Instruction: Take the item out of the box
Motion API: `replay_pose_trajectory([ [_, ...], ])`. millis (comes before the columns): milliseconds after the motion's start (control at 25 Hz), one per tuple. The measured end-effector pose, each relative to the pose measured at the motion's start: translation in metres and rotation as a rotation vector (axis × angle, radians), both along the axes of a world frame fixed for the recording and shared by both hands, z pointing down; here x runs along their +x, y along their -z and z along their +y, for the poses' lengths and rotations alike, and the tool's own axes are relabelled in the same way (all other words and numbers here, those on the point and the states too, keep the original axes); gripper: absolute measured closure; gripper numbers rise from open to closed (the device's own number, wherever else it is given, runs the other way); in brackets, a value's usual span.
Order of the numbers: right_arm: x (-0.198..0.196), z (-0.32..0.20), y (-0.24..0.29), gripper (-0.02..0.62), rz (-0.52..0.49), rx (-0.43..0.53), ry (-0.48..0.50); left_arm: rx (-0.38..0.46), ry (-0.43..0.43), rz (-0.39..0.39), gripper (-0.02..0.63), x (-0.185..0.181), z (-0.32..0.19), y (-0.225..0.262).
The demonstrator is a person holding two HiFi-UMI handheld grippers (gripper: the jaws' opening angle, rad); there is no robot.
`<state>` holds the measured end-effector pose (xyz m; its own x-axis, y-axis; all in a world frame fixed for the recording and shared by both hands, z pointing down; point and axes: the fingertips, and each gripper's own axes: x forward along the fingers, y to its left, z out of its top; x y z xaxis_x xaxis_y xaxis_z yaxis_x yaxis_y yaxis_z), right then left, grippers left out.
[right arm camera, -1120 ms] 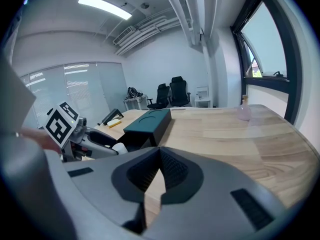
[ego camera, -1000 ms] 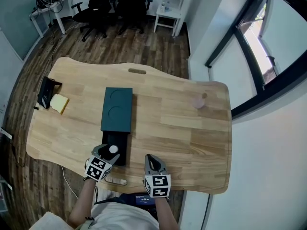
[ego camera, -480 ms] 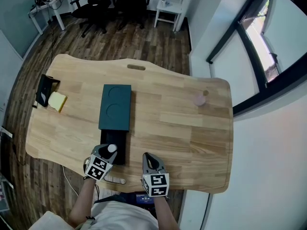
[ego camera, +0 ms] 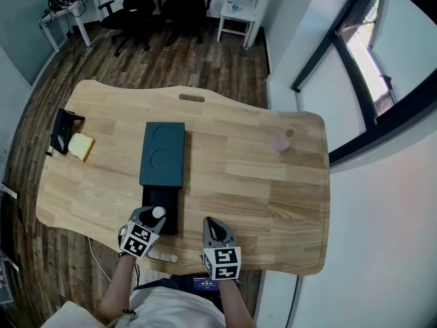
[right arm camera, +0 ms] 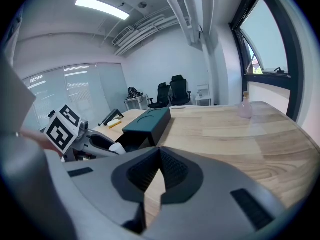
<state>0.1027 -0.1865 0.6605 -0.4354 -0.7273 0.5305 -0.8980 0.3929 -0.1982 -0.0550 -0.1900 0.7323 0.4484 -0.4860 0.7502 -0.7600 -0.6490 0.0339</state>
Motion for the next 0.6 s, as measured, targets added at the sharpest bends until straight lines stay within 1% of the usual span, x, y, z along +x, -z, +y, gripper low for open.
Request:
replay_pose_trajectory([
  [120, 0.0, 0.0, 0.003, 0.591, 0.001, 0.011, -0.002, -0.004, 0.005, 0.002, 0.44, -0.002, 0.002, 0.002],
  [240, -0.003, 0.0, 0.01, 0.591, 0.001, 0.028, -0.003, 0.024, 0.015, 0.008, 0.44, -0.005, -0.003, 0.018],
  [440, -0.006, 0.0, 0.025, 0.591, -0.005, 0.055, -0.015, 0.04, 0.034, 0.067, 0.442, -0.008, -0.009, 0.038],
  [600, 0.0, 0.006, 0.028, 0.591, 0.015, 0.061, -0.039, 0.052, 0.035, 0.107, 0.442, -0.006, -0.008, 0.052],
])
